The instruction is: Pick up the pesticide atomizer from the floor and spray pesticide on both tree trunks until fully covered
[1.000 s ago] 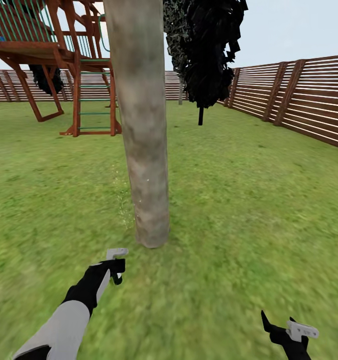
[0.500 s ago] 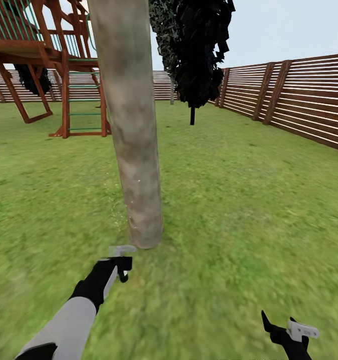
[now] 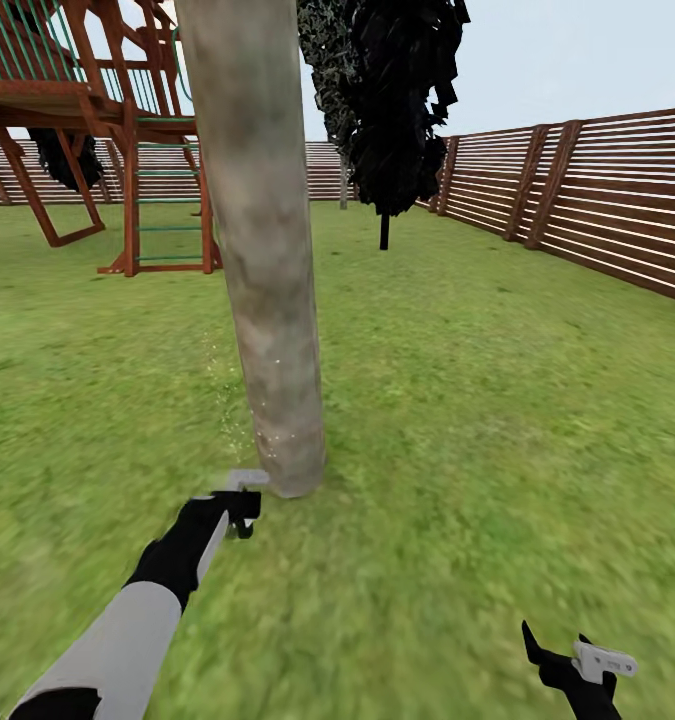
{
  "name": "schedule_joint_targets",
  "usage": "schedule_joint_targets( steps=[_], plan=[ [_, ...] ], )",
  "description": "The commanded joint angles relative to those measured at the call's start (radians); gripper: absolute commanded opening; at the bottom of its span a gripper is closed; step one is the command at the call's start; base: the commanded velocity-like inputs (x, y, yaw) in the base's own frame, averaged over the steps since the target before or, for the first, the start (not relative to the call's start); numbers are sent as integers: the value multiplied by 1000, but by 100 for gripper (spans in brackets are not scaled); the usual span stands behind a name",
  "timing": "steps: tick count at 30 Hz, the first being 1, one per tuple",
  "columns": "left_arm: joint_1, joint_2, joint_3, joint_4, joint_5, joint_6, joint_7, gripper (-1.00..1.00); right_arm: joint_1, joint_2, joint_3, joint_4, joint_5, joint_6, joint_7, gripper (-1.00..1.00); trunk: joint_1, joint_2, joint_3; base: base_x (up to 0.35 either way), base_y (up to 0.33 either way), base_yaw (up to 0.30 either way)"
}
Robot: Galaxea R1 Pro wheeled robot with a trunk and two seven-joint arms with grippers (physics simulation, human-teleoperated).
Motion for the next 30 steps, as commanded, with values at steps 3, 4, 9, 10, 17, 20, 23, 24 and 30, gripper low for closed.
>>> schedule_joint_targets(
  steps=[3, 4, 9, 10, 17, 20, 23, 24, 30],
  plan=[
    [2, -33, -74, -14, -1, 1, -34, -100, 0, 0, 0, 0, 0, 0, 0, 100, 0, 0, 0, 0, 0, 0],
    [2, -26, -70, -27, -1, 2, -48, -100, 0, 0, 0, 0, 0, 0, 0, 100, 0, 0, 0, 0, 0, 0],
    [-2, 66, 16, -59, -3, 18, -135, -100, 0, 0, 0, 1, 0, 0, 0, 100, 0, 0, 0, 0, 0, 0],
    [1, 46, 16, -78, -6, 20, -137, -100, 0, 0, 0, 1, 0, 0, 0, 100, 0, 0, 0, -11, 0, 0],
    [-2, -25, -117, -197, -9, 107, -131, -100, 0, 0, 0, 1, 0, 0, 0, 100, 0, 0, 0, -100, 0, 0],
    [-1, 21, -28, -292, -7, 153, -131, -100, 0, 0, 0, 1, 0, 0, 0, 100, 0, 0, 0, -1, 0, 0],
    [2, 30, 7, -317, -6, 216, -139, -100, 0, 0, 0, 1, 0, 0, 0, 100, 0, 0, 0, 0, 0, 0],
    [1, 26, -31, -318, -4, 220, -141, -100, 0, 0, 0, 1, 0, 0, 0, 100, 0, 0, 0, 0, 0, 0],
    [-1, -27, -162, -376, -4, 259, -138, -100, 0, 0, 0, 1, 0, 0, 0, 100, 0, 0, 0, 0, 0, 0]
  ],
)
